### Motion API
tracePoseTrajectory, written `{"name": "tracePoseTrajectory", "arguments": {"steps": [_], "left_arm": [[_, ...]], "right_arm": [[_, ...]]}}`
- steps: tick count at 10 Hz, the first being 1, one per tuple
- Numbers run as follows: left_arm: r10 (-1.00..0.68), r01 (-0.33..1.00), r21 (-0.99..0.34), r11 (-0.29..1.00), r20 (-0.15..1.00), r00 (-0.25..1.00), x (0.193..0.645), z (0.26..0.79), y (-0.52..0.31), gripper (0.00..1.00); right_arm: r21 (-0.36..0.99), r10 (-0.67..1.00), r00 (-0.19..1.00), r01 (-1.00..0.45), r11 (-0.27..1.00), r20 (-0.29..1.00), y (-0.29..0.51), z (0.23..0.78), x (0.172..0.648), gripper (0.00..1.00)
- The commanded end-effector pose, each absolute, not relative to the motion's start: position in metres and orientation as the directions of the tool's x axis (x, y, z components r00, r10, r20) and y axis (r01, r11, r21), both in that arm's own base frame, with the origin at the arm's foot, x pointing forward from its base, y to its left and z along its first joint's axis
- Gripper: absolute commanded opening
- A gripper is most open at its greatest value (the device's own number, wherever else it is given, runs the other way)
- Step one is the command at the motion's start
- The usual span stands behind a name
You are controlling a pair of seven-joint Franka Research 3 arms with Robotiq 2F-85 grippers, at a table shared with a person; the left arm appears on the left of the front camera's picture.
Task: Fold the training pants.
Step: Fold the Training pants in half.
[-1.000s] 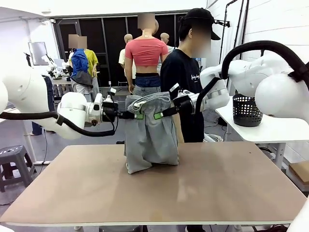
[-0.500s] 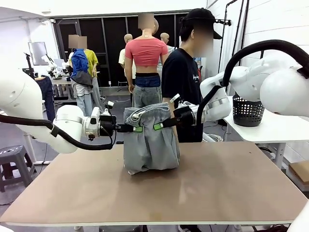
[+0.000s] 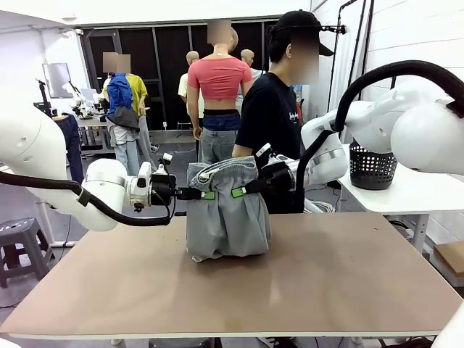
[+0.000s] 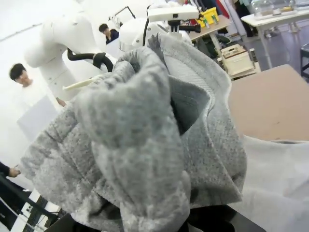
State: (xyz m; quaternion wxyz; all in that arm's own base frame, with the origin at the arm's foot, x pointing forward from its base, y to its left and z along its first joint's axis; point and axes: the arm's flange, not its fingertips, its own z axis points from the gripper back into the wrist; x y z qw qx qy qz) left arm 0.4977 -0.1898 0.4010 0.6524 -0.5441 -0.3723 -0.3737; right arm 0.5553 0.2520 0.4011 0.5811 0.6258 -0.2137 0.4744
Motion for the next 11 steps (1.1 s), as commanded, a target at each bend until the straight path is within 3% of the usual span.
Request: {"name": "tracePoseTrajectory", "arguments": {"steps": [1, 8, 11], "left_arm": [[-0.069, 0.852, -0.515, 0.097, 0.850, 0.522, 0.475, 0.395, -0.181, 0.00], [-0.157, 0.640, -0.769, 0.011, 0.630, 0.760, 0.419, 0.326, -0.174, 0.00], [-0.113, 0.625, -0.776, 0.087, 0.615, 0.780, 0.449, 0.306, -0.170, 0.00]], "right_arm": [[0.581, 0.268, 0.522, -0.778, -0.238, 0.809, 0.239, 0.388, 0.525, 0.00], [0.724, 0.244, 0.682, -0.644, -0.246, 0.689, 0.237, 0.310, 0.450, 0.00], [0.753, 0.235, 0.715, -0.631, -0.187, 0.658, 0.238, 0.290, 0.470, 0.00]]}}
